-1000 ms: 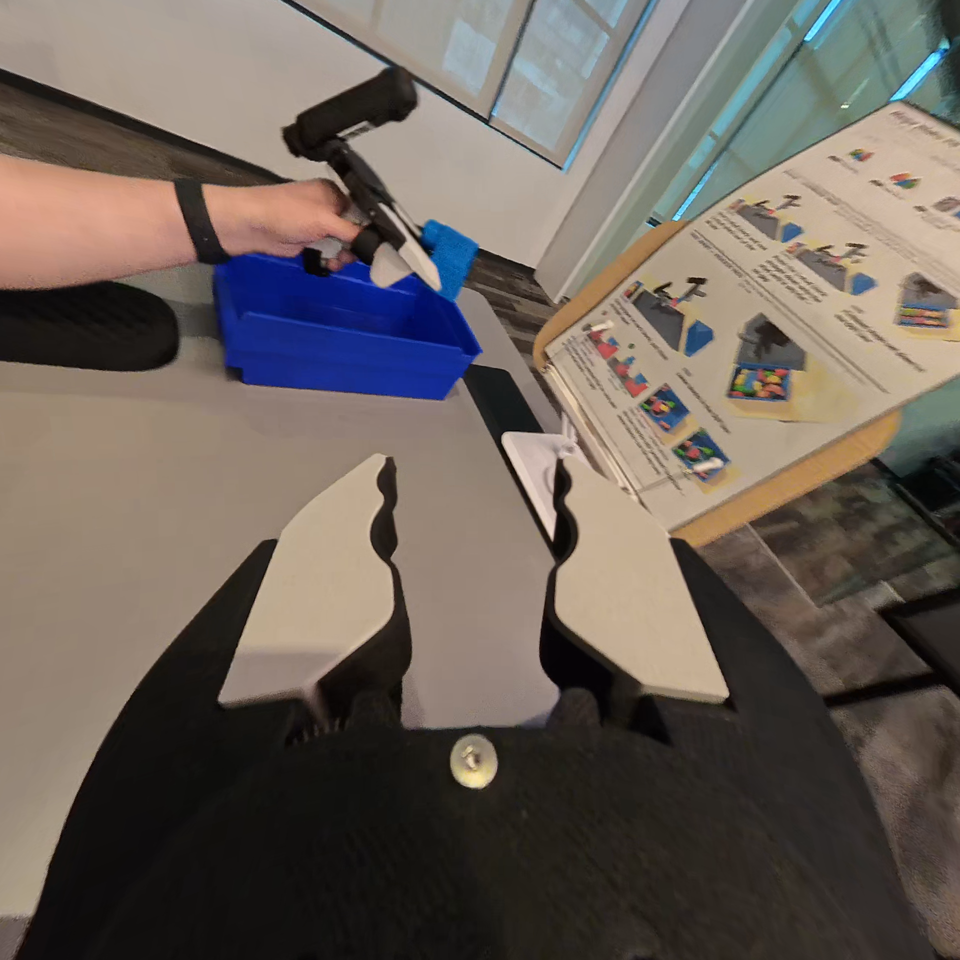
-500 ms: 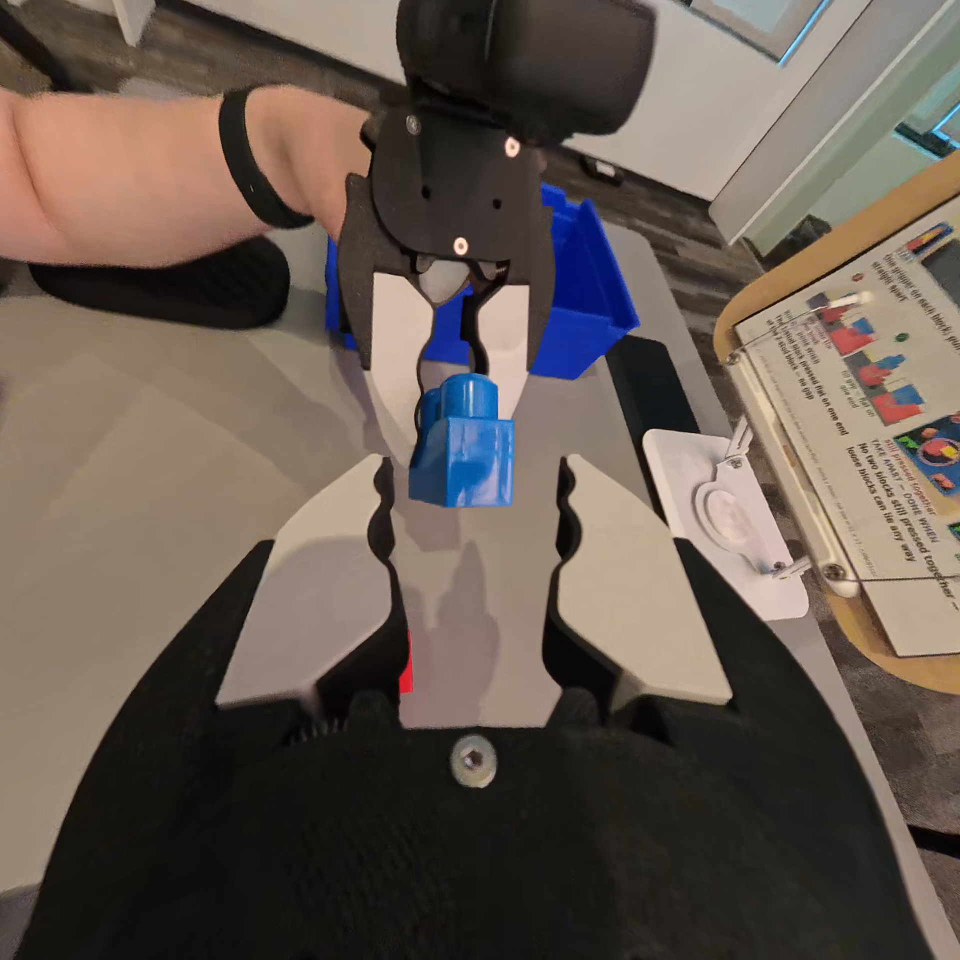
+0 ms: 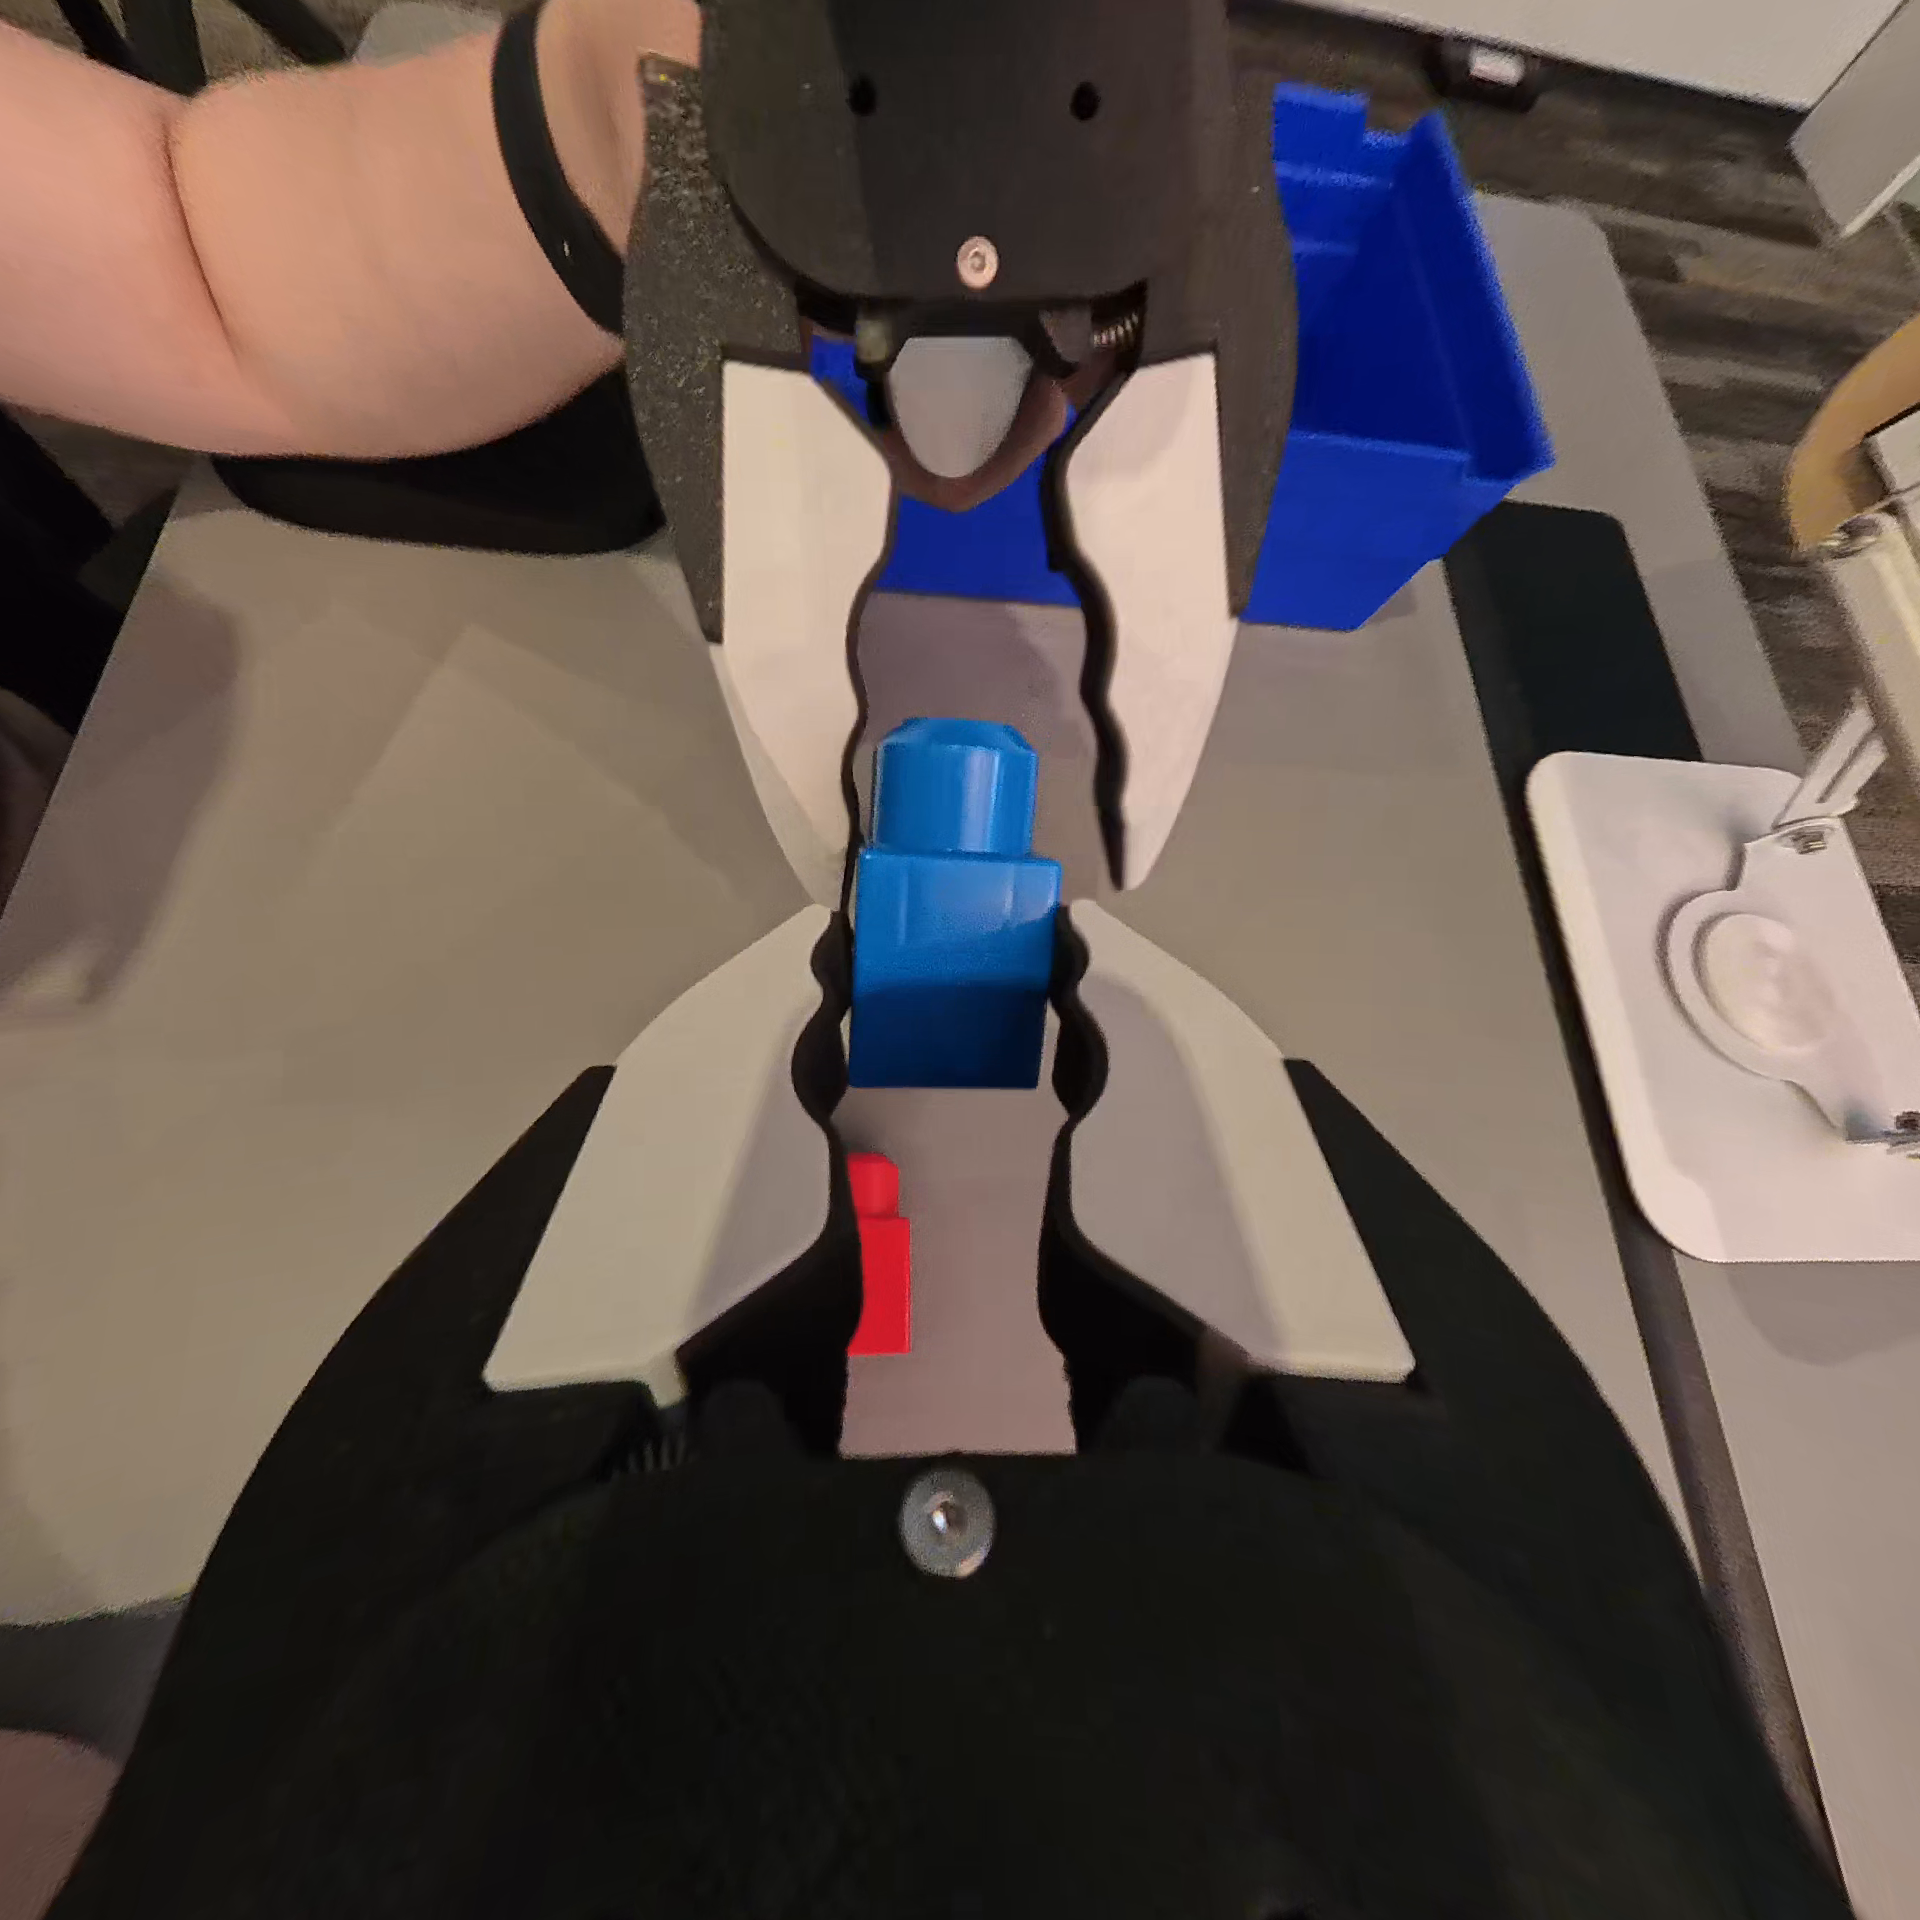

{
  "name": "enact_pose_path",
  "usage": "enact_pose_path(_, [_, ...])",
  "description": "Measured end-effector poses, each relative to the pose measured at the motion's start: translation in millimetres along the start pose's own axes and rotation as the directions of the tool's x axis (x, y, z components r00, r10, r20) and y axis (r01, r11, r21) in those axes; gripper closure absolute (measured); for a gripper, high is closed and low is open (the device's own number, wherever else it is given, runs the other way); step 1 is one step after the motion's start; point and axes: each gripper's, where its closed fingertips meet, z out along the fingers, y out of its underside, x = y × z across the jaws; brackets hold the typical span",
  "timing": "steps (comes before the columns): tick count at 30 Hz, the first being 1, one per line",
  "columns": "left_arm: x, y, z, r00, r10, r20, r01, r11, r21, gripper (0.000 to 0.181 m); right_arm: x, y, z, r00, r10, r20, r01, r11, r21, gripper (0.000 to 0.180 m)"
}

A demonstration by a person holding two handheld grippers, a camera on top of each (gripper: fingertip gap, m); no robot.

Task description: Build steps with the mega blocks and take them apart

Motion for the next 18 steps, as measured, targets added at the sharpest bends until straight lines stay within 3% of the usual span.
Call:
enact_pose_path(4, [-12.2, -32.2, -21.9, 0.995, -0.096, -0.036, 0.102, 0.950, 0.296, 0.104, 19.3, -31.4, -32.3, 0.995, 0.075, -0.073, -0.054, 0.964, 0.260, 0.142])
enact_pose_path(8, [-14.2, -64.4, -47.5, 0.976, -0.157, -0.150, 0.216, 0.777, 0.591, 0.112, 29.1, -56.9, -61.6, 0.988, 0.141, -0.063, -0.093, 0.868, 0.487, 0.142])
enact_pose_path(12, [-14.7, -74.1, -59.2, 0.970, -0.166, -0.178, 0.244, 0.662, 0.708, 0.123, 28.6, -68.0, -65.6, 0.987, 0.155, -0.036, -0.109, 0.821, 0.560, 0.142])
enact_pose_path(18, [-6.9, -76.5, -55.4, 0.977, -0.137, -0.164, 0.214, 0.682, 0.700, 0.122, 28.3, -77.2, -52.0, 0.987, 0.163, -0.011, -0.125, 0.794, 0.594, 0.142])
